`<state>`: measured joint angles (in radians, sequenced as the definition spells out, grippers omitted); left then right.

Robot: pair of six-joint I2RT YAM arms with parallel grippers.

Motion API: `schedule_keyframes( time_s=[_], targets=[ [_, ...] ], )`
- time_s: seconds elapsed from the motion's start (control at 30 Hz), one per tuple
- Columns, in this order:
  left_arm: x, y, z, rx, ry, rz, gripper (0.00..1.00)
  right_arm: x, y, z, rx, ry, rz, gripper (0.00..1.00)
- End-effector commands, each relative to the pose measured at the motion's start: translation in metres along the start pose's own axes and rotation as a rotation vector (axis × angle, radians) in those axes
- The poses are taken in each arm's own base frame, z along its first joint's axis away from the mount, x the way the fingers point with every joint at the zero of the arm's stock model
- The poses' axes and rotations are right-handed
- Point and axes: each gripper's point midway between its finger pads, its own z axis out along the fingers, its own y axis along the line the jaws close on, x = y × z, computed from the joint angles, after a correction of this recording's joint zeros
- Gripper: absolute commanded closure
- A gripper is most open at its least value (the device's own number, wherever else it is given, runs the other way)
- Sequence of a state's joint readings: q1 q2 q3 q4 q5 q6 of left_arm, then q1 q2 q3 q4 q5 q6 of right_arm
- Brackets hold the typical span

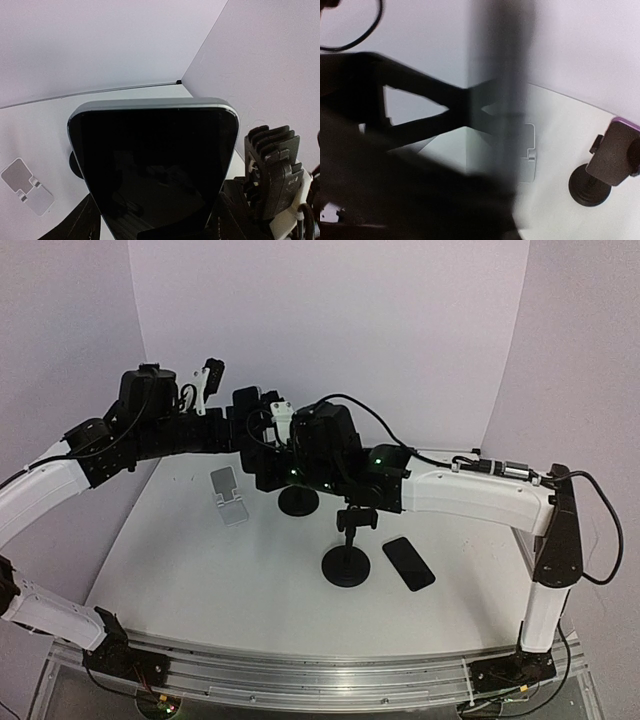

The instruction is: Place the phone on the phone stand

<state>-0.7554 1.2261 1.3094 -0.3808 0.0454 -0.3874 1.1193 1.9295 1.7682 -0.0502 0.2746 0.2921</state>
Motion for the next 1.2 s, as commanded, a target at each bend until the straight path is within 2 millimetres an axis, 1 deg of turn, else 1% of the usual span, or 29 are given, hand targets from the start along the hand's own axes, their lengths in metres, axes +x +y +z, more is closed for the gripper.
schedule_keyframes(
  time_s=[0.0,0.07,0.1,0.17,0.2,0.3,0.37,0.4,0.47,0.53,0.6,0.67,0.73,0.87,0.93,1.0,1.1,1.17],
  targets=[
    [-0.051,-0.031,-0.03,0.105,-0.167,0.015,1.0,-0.031,0.005,-0.008,-0.04,-0.074,0.008,1.0],
    [-0.049,-0.035,-0.033,0.136,-0.17,0.026,1.0,-0.04,0.003,-0.015,-0.067,-0.096,0.019,1.0],
    [-0.049,-0.039,-0.036,0.161,-0.173,0.034,0.96,-0.043,0.003,-0.02,-0.085,-0.099,0.02,1.0],
    [-0.048,-0.045,-0.042,0.199,-0.18,0.042,0.78,-0.052,0.004,-0.033,-0.124,-0.115,0.015,1.0],
    [-0.047,-0.049,-0.045,0.22,-0.182,0.05,0.67,-0.056,0.005,-0.04,-0.156,-0.124,0.007,1.0],
    [-0.041,-0.055,-0.053,0.266,-0.174,0.071,0.39,-0.067,0.015,-0.063,-0.261,-0.145,-0.026,1.0],
    [-0.041,-0.058,-0.06,0.286,-0.179,0.098,0.28,-0.071,0.023,-0.079,-0.321,-0.151,-0.061,1.0],
    [-0.043,-0.061,-0.064,0.302,-0.187,0.12,0.25,-0.075,0.026,-0.09,-0.345,-0.162,-0.075,1.0],
    [-0.046,-0.069,-0.073,0.341,-0.206,0.167,0.22,-0.08,0.026,-0.107,-0.375,-0.172,-0.089,1.0],
    [-0.046,-0.077,-0.079,0.392,-0.206,0.191,0.21,-0.088,0.022,-0.121,-0.377,-0.194,-0.089,1.0],
    [-0.045,-0.086,-0.083,0.446,-0.193,0.183,0.2,-0.092,0.021,-0.129,-0.384,-0.207,-0.089,1.0],
    [-0.05,-0.096,-0.09,0.516,-0.203,0.207,0.21,-0.096,0.024,-0.14,-0.411,-0.216,-0.097,1.0],
    [-0.058,-0.11,-0.103,0.627,-0.221,0.262,0.21,-0.099,0.029,-0.155,-0.462,-0.226,-0.115,1.0],
    [-0.059,-0.131,-0.122,0.918,-0.138,0.289,0.23,-0.101,0.056,-0.186,-0.652,-0.223,-0.184,1.0],
    [-0.062,-0.139,-0.126,1.02,-0.123,0.288,0.25,-0.104,0.062,-0.194,-0.691,-0.23,-0.202,1.0],
    [-0.066,-0.144,-0.125,1.08,-0.13,0.289,0.26,-0.105,0.065,-0.198,-0.708,-0.239,-0.215,1.0],
    [-0.073,-0.152,-0.117,1.102,-0.154,0.283,0.27,-0.109,0.067,-0.2,-0.72,-0.255,-0.217,1.0],
    [-0.074,-0.16,-0.111,1.107,-0.175,0.281,0.29,-0.112,0.069,-0.199,-0.731,-0.268,-0.214,1.0]
  ],
)
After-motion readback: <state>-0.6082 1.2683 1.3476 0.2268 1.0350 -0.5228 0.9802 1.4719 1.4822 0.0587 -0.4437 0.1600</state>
